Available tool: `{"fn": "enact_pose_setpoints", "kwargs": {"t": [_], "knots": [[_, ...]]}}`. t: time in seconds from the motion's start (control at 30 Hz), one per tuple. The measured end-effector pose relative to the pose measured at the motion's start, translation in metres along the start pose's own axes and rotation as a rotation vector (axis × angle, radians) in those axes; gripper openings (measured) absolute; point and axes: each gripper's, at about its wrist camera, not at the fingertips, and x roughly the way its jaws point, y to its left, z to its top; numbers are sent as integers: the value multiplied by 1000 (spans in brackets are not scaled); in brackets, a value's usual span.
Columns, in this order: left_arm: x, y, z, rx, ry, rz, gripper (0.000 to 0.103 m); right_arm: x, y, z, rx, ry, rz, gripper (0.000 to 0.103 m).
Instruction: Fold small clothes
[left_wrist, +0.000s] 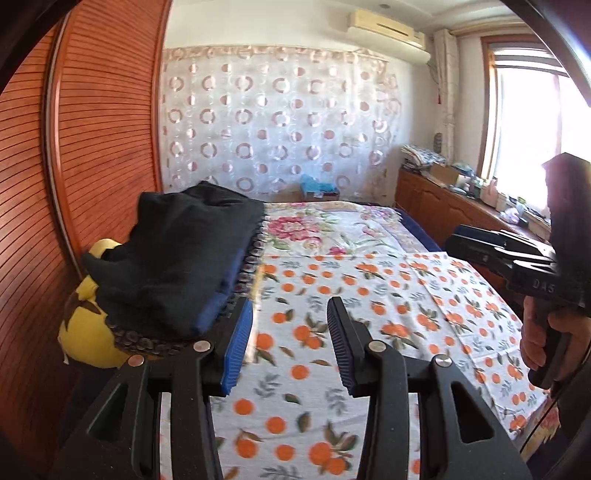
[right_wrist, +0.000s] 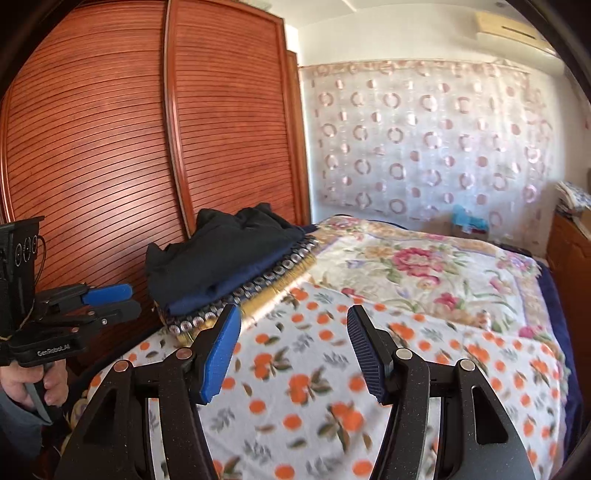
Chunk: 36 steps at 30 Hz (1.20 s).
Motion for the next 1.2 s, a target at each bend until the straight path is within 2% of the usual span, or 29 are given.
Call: {"fn": "enact_pose_setpoints", "kwargs": {"t": [0.17, 0.23, 0.37, 0.53, 0.67, 0.83, 1.03, 1.2], "knots": [[-3, -25, -2, 20, -1, -54, 43, -43, 0, -17, 27, -17, -87, 62], [-4, -35, -3, 37, -2, -56, 43, -64, 1, -24, 51, -31, -133, 67], [-7, -53, -4, 64, -3, -28, 43, -96, 6, -34, 99, -59, -187, 75], [-19, -68, -6, 59, -30, -6, 43, -136, 8, -43, 136, -73, -272, 79], [-25, -78, -8, 76, -44, 44, 43, -161, 16, -46, 142, -91, -325, 81], [-28, -84, -8, 70, -34, 20, 43, -173, 33, -47, 144, -110, -375, 82], [-31, -89, -7, 70, -38, 14, 43, -169, 49, -52, 152, -110, -379, 82], [-36, -92, -6, 62, -43, 13, 43, -163, 44, -55, 163, -109, -378, 82]]}}
